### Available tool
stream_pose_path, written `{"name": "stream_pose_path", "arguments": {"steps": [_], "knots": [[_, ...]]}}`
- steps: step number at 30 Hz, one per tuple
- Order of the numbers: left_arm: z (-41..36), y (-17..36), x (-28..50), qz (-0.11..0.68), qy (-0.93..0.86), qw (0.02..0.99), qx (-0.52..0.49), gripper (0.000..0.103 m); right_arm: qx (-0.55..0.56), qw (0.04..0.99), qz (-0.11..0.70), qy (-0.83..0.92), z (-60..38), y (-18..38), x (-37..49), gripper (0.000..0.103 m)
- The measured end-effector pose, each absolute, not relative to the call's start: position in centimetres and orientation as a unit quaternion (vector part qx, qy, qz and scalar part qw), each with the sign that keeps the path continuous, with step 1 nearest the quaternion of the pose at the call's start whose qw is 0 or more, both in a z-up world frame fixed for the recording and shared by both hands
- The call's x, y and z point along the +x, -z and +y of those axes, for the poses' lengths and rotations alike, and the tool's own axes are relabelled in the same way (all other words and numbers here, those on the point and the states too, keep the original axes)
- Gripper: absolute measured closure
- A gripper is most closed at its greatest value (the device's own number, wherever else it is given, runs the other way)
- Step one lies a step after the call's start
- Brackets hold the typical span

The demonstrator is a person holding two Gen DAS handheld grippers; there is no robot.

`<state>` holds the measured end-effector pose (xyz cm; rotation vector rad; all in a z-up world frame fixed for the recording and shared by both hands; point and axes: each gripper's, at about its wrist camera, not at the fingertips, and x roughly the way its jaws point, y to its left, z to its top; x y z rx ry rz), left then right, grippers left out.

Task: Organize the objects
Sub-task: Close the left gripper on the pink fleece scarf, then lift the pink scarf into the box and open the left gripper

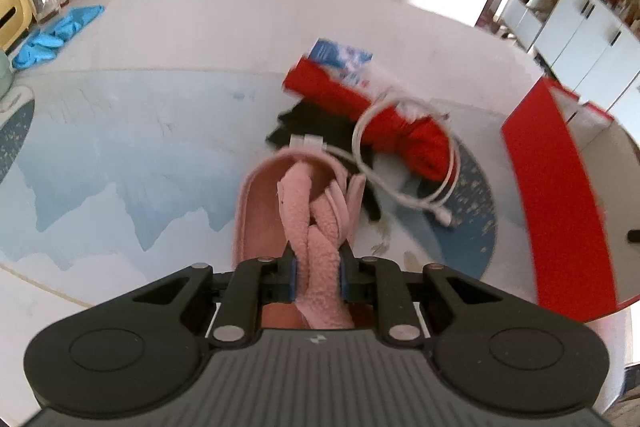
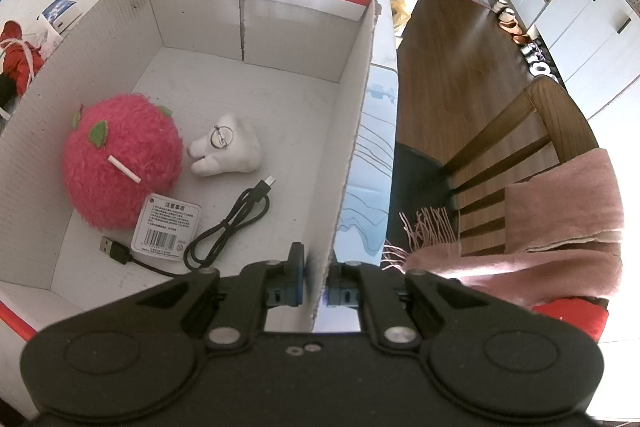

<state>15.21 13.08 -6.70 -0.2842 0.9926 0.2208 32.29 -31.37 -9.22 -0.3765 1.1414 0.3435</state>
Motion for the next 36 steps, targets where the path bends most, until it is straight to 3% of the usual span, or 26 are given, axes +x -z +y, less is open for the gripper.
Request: {"name": "stream_pose_path", "arguments": {"steps": [22, 36], "knots": [[7.4, -5.6, 18.1, 0.339, 0.017, 0.933, -0.117, 0.088, -0.175, 0.812, 0.532, -0.163, -31.3, 9.3, 32.5, 0.096], [-3.3, -7.5, 25.2, 0.346, 0.160, 0.924, -0.025, 0.088, -0.175, 0.813, 0.530, -0.165, -31.3, 9.4, 32.5, 0.097]]}}
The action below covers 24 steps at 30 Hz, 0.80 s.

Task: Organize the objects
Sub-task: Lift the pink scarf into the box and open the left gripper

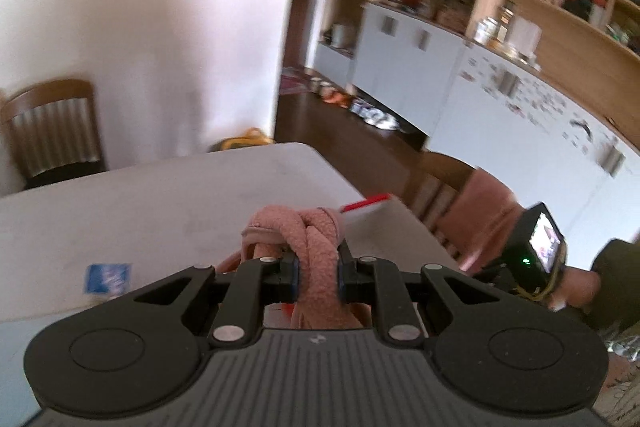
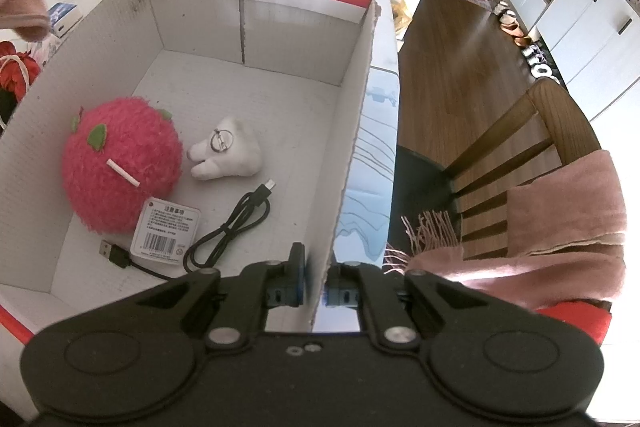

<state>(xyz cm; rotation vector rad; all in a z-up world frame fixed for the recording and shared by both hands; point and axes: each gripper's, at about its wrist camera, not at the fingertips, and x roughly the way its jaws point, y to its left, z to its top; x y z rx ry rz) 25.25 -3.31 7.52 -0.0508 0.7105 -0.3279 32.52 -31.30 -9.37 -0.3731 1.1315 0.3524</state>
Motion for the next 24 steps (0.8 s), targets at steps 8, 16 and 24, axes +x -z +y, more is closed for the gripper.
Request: {"name": "stream_pose_path", "arguments": {"steps": [8, 16, 24], "knots": [[-10.1, -6.4, 28.3, 0.350, 0.231, 0.908, 0.013, 0.088, -0.173, 0.814, 0.530, -0.165, -31.3, 9.5, 32.5, 0.097], [-15.0, -3.8, 30.9, 0.366, 0.277, 0.887, 0.050, 0.088, -0.172, 0.814, 0.529, -0.165, -31.3, 9.4, 32.4, 0.097], [-18.2, -0.1, 33.2, 0.386, 0.291, 0.870, 0.097, 0.088, -0.168, 0.816, 0.529, -0.164, -31.3, 9.2, 32.4, 0.097]]}}
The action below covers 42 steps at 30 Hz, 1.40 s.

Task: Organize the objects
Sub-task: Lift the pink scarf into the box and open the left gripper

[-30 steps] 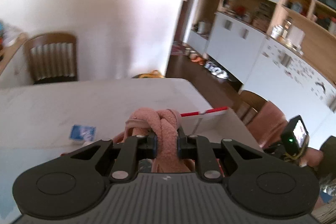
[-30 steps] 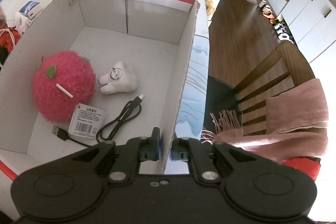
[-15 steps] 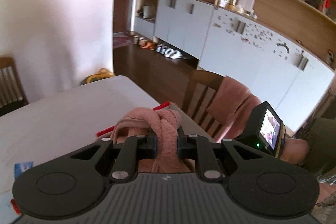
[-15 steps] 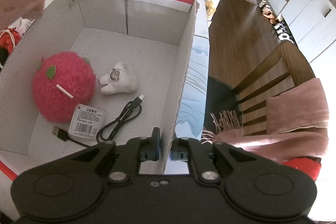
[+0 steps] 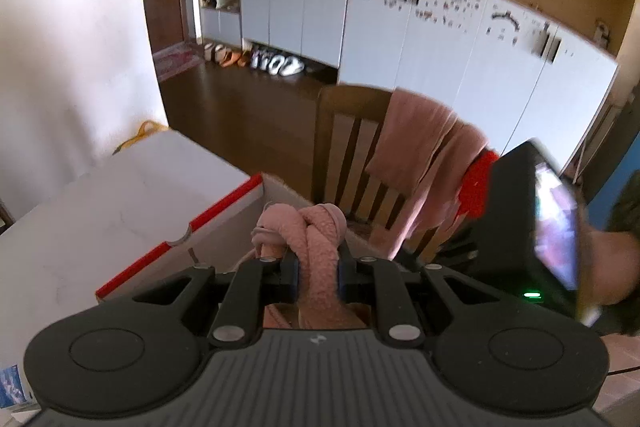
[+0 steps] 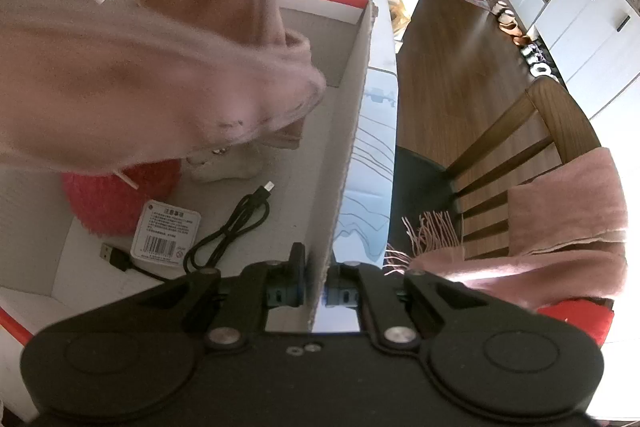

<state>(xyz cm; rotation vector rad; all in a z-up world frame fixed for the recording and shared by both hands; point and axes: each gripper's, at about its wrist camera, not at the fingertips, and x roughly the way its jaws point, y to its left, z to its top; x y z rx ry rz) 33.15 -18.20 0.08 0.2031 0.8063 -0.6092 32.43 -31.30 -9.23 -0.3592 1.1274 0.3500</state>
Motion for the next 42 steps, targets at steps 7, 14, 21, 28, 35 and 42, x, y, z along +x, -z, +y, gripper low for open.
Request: {"name": "stream_pose_path", "arguments": {"steps": [7, 14, 21, 28, 35, 42], "knots": [[-18.9, 3.0, 35.4, 0.415, 0.274, 0.861, 0.104, 0.088, -0.165, 0.817, 0.528, -0.164, -31.4, 9.2, 32.5, 0.097], [-19.2, 5.8, 37.1, 0.456, 0.246, 0.847, 0.118, 0.087, -0.163, 0.817, 0.528, -0.164, -31.5, 9.2, 32.5, 0.097], [-19.1, 7.7, 37.5, 0.492, 0.233, 0.831, 0.115, 0.087, -0.162, 0.817, 0.528, -0.164, -31.5, 9.3, 32.5, 0.097], [-18.7, 8.3, 37.5, 0.503, 0.219, 0.828, 0.116, 0.046, -0.163, 0.817, 0.528, -0.163, -31.5, 9.3, 32.5, 0.097], [-18.1, 7.7, 37.1, 0.494, 0.215, 0.836, 0.107, 0.034, -0.163, 0.817, 0.529, -0.163, -31.6, 9.2, 32.5, 0.097], [-17.0, 6.6, 36.3, 0.489, 0.214, 0.841, 0.087, 0.034, -0.169, 0.816, 0.528, -0.162, -31.6, 9.3, 32.4, 0.097]]}}
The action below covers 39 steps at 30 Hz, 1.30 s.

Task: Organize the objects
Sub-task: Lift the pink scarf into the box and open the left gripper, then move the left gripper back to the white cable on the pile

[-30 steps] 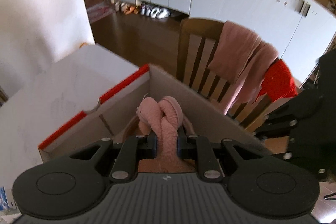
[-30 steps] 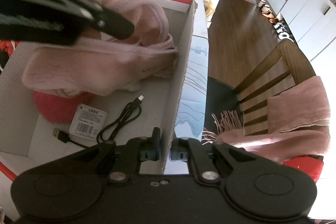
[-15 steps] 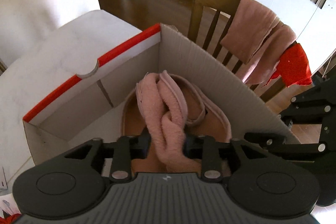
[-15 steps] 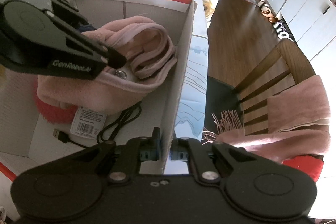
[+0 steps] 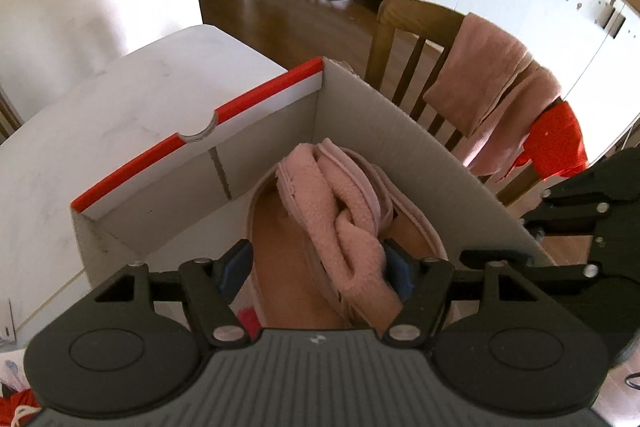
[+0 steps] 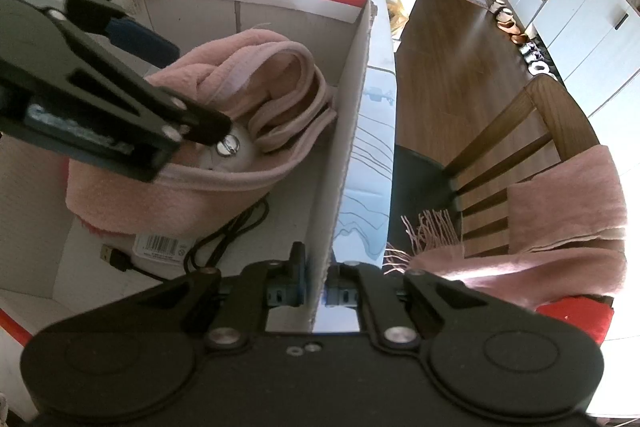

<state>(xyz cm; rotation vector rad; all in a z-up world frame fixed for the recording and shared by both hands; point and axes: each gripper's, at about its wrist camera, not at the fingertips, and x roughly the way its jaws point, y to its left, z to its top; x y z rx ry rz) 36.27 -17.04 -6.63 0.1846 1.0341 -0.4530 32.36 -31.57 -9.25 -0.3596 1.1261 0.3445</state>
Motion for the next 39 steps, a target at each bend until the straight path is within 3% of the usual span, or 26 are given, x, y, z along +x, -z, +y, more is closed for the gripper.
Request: {"name": "stream_pose_path", "arguments": {"steps": [17, 34, 39], "knots": [[-11.6, 1.1, 31.7, 0.450, 0.210, 0.867, 0.039, 0.034, -0.182, 0.814, 0.528, -0.158, -31.1, 9.3, 32.3, 0.096], [-4.7, -1.0, 26.2, 0.430, 0.169, 0.887, 0.003, 0.033, -0.194, 0.811, 0.529, -0.155, -30.5, 9.3, 32.2, 0.095], [-2.3, -1.2, 24.5, 0.429, 0.144, 0.891, -0.003, 0.026, -0.194, 0.812, 0.529, -0.154, -30.4, 9.3, 32.1, 0.095]]}}
